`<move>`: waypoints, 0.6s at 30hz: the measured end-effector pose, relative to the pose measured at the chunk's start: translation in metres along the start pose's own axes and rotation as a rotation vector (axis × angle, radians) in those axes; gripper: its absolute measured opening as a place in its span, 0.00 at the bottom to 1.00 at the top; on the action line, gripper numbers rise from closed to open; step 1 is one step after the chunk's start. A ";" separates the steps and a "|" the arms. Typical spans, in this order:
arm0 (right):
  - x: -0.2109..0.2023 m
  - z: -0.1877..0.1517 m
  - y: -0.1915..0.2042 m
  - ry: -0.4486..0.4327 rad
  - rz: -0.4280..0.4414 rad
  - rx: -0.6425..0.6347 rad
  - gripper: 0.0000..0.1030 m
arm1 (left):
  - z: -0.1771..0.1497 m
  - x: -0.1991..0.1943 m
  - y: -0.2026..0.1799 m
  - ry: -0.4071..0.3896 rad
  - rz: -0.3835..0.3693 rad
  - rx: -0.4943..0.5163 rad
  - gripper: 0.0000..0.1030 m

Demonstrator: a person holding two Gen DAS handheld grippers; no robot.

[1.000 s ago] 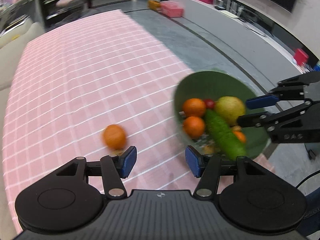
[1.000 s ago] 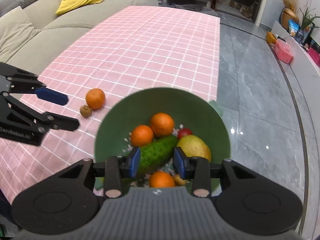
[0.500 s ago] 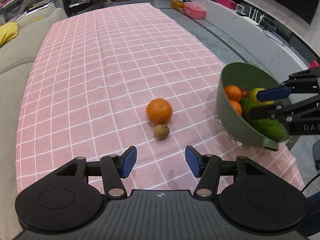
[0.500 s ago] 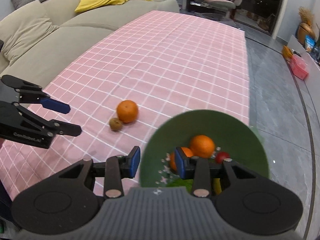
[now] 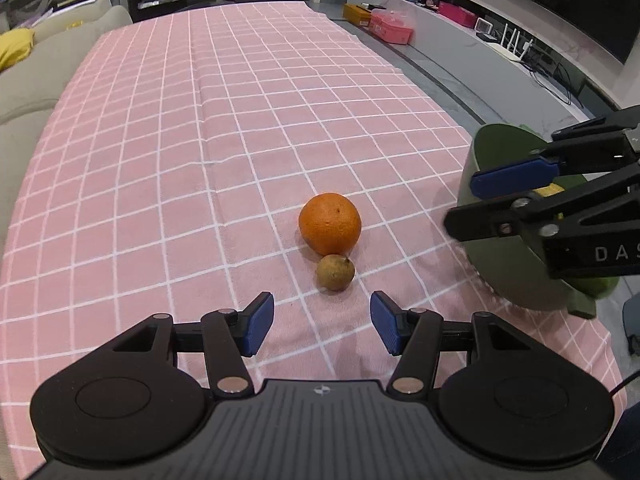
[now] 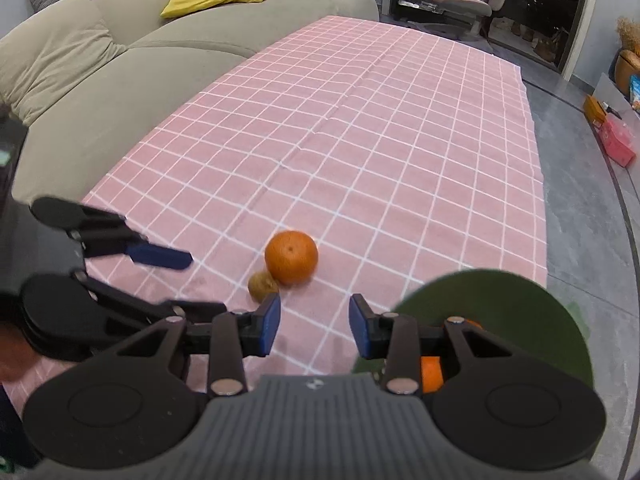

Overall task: Organize fruits
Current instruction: 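Move the left tool to the last longan while the right tool reaches the last orange, then close the left tool on the longan while the right tool grasps the orange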

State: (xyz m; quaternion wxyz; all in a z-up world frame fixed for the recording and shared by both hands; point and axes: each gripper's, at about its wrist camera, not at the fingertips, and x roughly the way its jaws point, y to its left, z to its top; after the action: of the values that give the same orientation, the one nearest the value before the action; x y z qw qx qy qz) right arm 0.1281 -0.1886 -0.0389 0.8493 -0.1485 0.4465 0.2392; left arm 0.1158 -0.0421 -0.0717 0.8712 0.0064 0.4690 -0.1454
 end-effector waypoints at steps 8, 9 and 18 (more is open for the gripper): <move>0.031 0.017 -0.002 0.026 0.006 0.044 0.34 | 0.008 0.025 -0.001 0.002 -0.013 0.002 0.63; 0.033 0.019 -0.002 0.028 0.006 0.048 0.34 | 0.008 0.027 0.000 0.002 -0.017 0.000 0.63; 0.050 0.030 -0.008 0.025 0.006 0.101 0.34 | 0.008 0.041 0.000 0.008 -0.051 0.011 0.34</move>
State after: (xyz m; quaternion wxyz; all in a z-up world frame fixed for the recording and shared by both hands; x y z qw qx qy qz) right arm 0.1772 -0.1675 -0.0634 0.8493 -0.1075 0.4691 0.2169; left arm 0.1433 -0.0531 -0.1005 0.8653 -0.0002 0.4715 -0.1700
